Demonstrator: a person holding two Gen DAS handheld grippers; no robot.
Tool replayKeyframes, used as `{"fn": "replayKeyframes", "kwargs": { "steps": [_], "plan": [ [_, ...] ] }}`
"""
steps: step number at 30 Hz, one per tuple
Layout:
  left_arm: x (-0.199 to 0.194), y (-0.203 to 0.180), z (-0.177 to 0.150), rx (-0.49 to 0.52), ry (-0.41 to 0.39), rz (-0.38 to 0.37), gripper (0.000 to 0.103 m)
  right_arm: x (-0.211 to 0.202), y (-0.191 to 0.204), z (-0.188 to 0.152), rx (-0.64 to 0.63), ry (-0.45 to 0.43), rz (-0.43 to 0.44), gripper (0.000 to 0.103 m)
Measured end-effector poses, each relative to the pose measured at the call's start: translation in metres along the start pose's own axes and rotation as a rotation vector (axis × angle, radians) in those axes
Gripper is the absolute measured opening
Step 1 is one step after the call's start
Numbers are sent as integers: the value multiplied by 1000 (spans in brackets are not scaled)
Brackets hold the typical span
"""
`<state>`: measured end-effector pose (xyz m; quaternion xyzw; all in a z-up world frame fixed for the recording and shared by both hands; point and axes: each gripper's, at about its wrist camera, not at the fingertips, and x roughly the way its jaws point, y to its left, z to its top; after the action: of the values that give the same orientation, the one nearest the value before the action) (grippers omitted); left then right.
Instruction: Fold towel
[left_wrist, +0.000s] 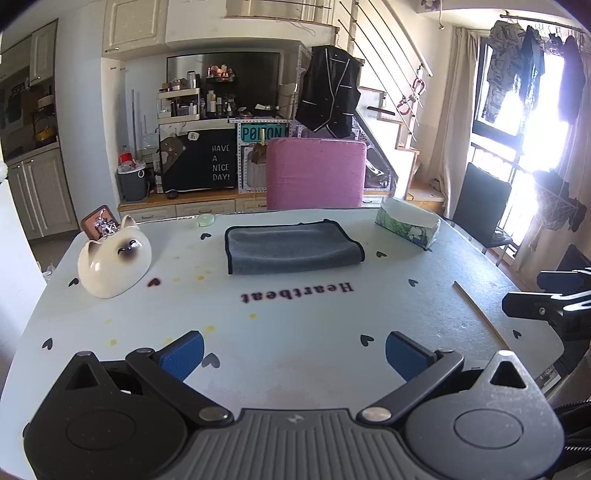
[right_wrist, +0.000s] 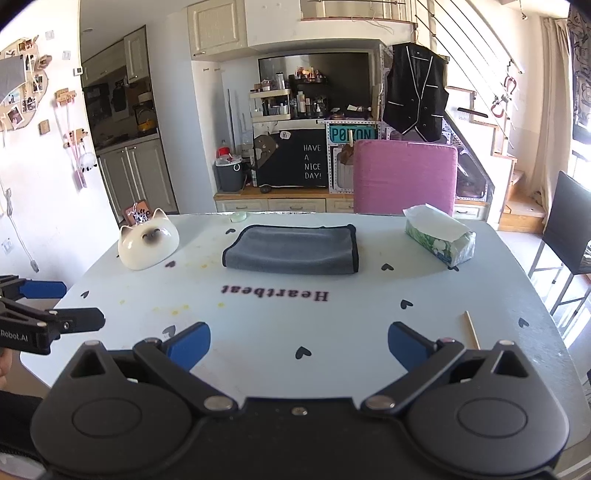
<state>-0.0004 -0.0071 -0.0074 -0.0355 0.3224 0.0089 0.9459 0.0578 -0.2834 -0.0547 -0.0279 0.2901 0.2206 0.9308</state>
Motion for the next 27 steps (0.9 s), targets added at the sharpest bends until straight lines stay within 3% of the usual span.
{"fn": "replayKeyframes", "kwargs": {
  "steps": [27],
  "plan": [
    [0, 5, -3, -19, 1, -9, 103, 2, 8, -2, -28, 8, 4, 102]
  ]
}}
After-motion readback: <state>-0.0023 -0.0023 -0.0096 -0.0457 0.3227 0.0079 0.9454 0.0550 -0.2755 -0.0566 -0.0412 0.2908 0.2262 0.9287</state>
